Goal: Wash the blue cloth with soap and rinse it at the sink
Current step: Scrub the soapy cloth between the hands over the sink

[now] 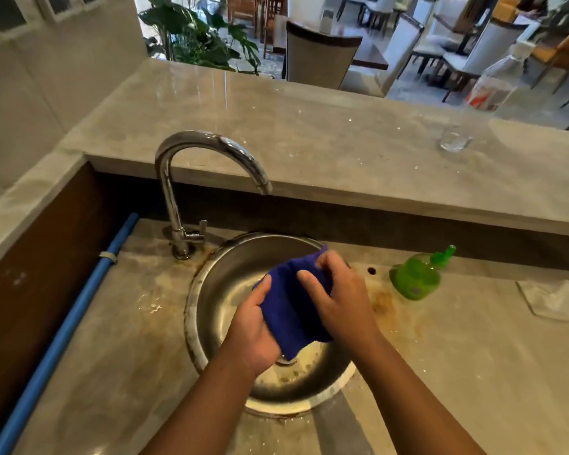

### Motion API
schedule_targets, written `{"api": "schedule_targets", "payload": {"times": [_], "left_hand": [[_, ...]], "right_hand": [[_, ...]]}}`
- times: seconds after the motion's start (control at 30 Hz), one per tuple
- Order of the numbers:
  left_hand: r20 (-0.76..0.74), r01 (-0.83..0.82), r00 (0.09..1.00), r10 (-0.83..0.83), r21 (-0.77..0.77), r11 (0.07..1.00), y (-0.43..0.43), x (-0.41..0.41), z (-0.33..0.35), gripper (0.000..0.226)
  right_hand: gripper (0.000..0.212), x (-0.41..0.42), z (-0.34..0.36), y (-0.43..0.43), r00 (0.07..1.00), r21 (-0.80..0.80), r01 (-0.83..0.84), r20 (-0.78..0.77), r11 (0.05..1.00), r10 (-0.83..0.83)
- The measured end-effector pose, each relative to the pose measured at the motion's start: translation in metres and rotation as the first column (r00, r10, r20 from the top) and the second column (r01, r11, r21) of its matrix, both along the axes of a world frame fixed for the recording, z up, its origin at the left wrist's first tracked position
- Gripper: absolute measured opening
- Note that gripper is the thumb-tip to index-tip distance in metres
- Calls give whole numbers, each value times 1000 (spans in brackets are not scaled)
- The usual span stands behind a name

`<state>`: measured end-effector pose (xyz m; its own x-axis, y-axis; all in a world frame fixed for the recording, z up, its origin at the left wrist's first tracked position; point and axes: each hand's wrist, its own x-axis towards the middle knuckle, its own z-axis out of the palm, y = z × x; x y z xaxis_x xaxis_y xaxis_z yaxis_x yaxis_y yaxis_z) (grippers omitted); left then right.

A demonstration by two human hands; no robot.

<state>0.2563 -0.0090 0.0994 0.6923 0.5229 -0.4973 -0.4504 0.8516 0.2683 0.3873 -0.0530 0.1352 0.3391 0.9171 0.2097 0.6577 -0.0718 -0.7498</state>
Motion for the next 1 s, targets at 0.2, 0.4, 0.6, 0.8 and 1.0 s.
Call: {"api": "schedule_targets", "payload": {"times": [0.2,0.4,0.6,0.8,1.0], "left_hand": [[31,-9,999,8,13,1000,-7,4,8,53],[35,-11,999,8,84,996,-22,6,-2,52],[-22,-83,996,84,47,995,-5,14,8,51],[0,-117,993,117,45,992,-17,19,5,49],[-106,-66,991,87,186,980,-18,3,12,34]], "right_hand": [[33,-37,-23,10,962,-8,28,271,1000,-25],[34,23,-37,33,981,-157,136,-113,978,-155],[26,8,-8,0,991,6,-50,-125,999,51],[21,-6,-38,11,973,-15,33,231,999,-28],[22,31,-35,22,986,-113,120,-101,986,-132]]}}
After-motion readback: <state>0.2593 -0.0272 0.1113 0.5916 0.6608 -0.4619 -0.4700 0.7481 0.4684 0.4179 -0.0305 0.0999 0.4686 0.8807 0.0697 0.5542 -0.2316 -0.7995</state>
